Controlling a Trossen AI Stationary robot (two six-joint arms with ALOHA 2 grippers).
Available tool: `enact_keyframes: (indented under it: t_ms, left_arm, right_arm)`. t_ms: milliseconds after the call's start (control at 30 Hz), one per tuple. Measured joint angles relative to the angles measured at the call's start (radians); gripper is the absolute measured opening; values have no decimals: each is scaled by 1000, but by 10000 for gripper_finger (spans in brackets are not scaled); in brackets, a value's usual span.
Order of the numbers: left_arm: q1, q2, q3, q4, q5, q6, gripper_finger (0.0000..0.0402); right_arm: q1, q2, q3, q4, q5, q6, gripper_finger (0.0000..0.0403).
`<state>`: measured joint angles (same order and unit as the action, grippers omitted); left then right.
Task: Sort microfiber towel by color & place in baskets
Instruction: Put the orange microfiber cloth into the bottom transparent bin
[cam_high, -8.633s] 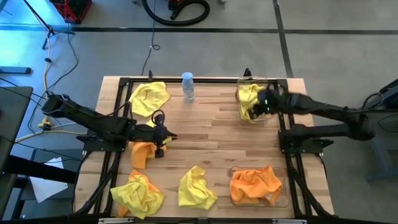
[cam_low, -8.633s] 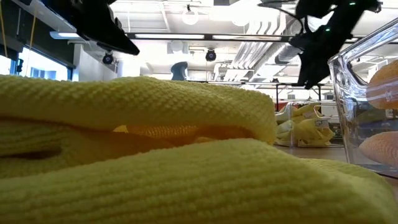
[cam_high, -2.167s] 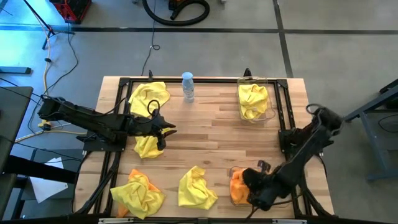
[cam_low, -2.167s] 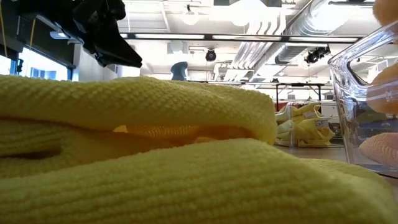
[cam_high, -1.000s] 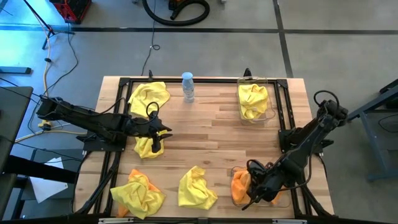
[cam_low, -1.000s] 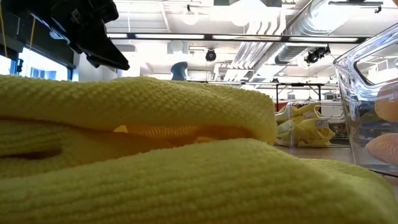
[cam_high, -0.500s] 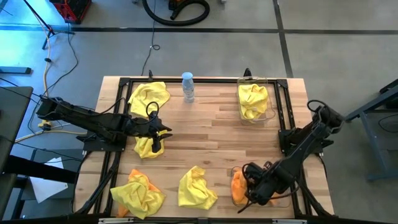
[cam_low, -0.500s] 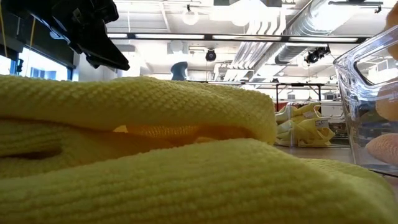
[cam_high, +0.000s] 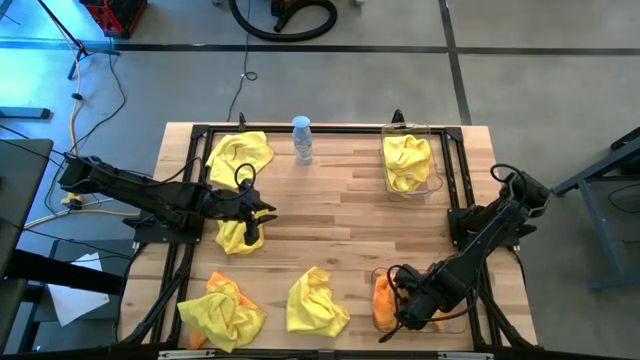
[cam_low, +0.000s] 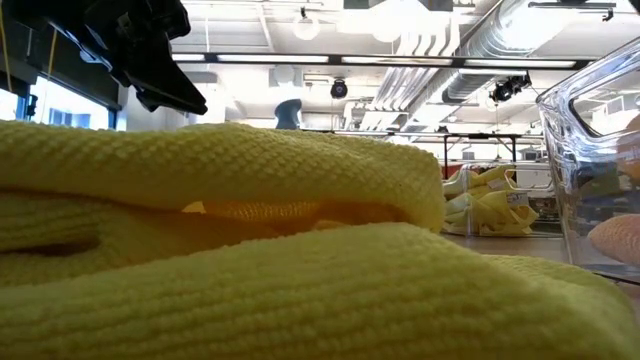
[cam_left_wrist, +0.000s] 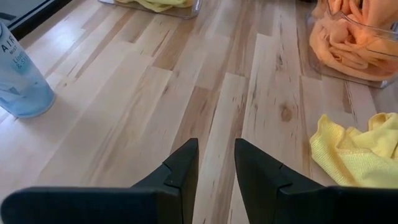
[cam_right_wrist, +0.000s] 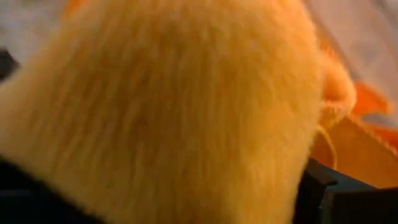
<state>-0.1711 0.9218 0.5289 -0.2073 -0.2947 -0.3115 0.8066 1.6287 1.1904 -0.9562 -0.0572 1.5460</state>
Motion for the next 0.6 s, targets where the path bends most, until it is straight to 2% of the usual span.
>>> enact_keyframes:
  t_ms: [67, 200, 467, 600]
  left_arm:
    - [0, 0, 0, 0, 0, 0, 90]
    - [0, 0, 0, 0, 0, 3, 90]
    - [0, 0, 0, 1, -1, 7, 90]
    - [0, 0, 0, 1, -1, 7, 90]
  right_arm:
    - [0, 0, 0, 1, -38, 8, 232]
    - [1, 0, 0, 19, -38, 18, 233]
    - [1, -1, 0, 17, 41, 17, 232]
    - [1, -1, 0, 19, 76, -45, 232]
